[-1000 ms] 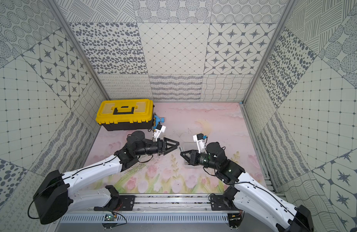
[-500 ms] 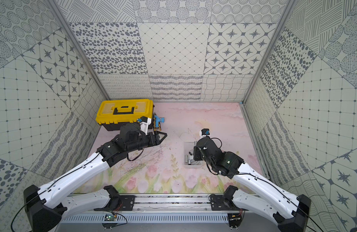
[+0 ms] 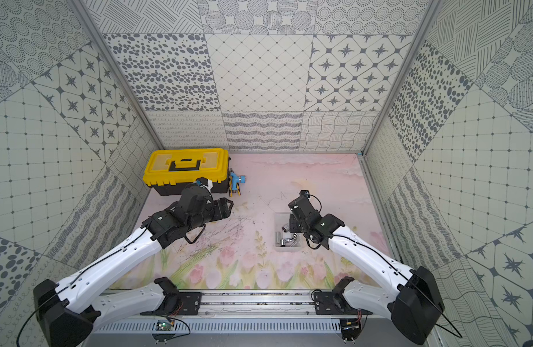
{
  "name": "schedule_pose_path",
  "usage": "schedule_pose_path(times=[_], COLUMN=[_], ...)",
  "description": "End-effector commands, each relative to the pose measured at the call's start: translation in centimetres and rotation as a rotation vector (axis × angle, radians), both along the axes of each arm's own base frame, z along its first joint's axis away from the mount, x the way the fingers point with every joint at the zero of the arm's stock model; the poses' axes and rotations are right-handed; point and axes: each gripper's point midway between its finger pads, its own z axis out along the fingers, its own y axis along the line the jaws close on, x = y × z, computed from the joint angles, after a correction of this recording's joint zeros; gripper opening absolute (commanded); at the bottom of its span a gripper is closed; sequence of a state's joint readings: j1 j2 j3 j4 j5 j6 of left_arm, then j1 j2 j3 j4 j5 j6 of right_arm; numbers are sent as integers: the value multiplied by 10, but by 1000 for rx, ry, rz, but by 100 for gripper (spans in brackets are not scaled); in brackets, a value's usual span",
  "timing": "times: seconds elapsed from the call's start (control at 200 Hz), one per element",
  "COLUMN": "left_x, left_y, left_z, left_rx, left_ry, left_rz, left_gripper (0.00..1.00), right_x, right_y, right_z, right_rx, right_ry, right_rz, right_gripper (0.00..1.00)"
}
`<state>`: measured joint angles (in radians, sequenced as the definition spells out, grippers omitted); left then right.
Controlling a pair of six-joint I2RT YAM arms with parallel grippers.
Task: Put the socket on the desktop into the storage box
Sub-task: Place the socket head in the storage box.
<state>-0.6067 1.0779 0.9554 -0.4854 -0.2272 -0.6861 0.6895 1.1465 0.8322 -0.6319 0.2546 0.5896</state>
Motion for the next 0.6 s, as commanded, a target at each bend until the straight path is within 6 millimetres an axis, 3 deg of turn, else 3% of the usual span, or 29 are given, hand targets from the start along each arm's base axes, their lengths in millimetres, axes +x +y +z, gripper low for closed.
schedule_pose_path(times=[0.0, 0.18, 0.5, 0.595], left_x=[-2, -10, -20, -20], left_y=[35, 39, 36, 33], left_z=[-15, -30, -46, -49], left_rx=[100, 74, 13, 3], left_ry=[-2, 32, 51, 54], left_rz=[137, 160, 149, 137], left_gripper=[80, 79, 79, 80], right_x=[10, 0, -10, -8], right_y=[13, 36, 62, 65], right_z=[-1, -13, -43, -44], right_rx=[36, 131, 105, 82], right_ry=[-36, -15, 39, 54], right_rz=[32, 102, 143, 144], right_gripper=[0, 0, 0, 24])
